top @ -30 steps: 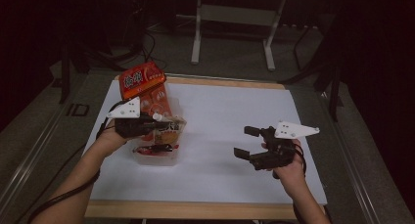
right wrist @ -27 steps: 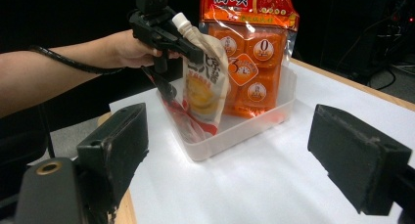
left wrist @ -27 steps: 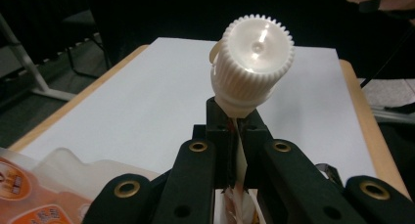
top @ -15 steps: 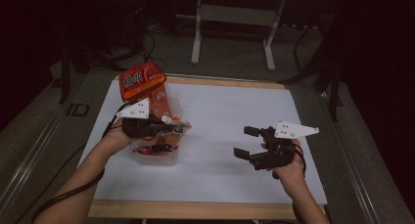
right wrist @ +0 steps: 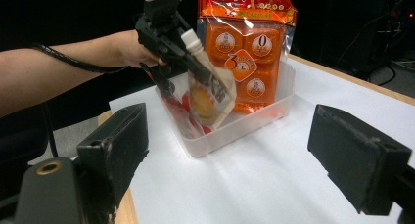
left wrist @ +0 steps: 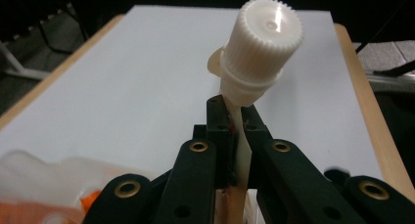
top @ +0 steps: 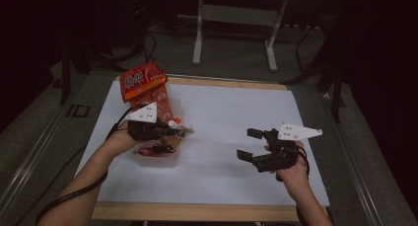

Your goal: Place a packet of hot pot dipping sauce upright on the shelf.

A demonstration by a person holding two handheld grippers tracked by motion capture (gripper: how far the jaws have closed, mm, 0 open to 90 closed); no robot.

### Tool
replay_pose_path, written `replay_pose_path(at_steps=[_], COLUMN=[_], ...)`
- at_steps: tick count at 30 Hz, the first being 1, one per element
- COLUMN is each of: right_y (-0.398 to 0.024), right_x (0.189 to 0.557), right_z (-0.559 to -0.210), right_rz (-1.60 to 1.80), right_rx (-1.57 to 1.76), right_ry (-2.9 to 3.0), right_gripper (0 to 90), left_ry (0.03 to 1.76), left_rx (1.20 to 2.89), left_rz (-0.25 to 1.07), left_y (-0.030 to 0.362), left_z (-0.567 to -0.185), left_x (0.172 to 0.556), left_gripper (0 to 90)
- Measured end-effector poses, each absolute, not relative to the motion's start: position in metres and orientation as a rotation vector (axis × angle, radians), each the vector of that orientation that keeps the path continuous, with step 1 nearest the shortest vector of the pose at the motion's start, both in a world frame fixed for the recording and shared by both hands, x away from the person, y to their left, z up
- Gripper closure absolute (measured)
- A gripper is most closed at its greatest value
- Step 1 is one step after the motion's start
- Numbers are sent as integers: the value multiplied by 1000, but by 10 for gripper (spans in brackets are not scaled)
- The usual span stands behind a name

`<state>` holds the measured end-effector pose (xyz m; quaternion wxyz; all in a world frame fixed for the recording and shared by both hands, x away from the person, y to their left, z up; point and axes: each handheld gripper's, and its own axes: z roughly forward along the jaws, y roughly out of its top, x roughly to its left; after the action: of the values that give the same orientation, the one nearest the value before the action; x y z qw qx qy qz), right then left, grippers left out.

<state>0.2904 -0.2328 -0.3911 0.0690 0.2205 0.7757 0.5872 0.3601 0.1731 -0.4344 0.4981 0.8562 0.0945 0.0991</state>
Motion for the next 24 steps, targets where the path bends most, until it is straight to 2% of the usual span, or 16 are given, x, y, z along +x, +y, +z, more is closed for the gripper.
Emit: replay_pose_path(at_steps=[14, 24], right_y=[-229, -229], right_x=[291, 292], right_z=[-392, -393], right_rz=[1759, 1761], right_rx=[661, 665], right_ry=[2350, 2349], right_gripper=[150, 150], left_ry=[346, 358], left_rx=[2041, 2087], left_rz=[248, 232], left_y=[206, 204], left_z=[-447, -450], left_x=[357, 357], left_gripper=[878, 891])
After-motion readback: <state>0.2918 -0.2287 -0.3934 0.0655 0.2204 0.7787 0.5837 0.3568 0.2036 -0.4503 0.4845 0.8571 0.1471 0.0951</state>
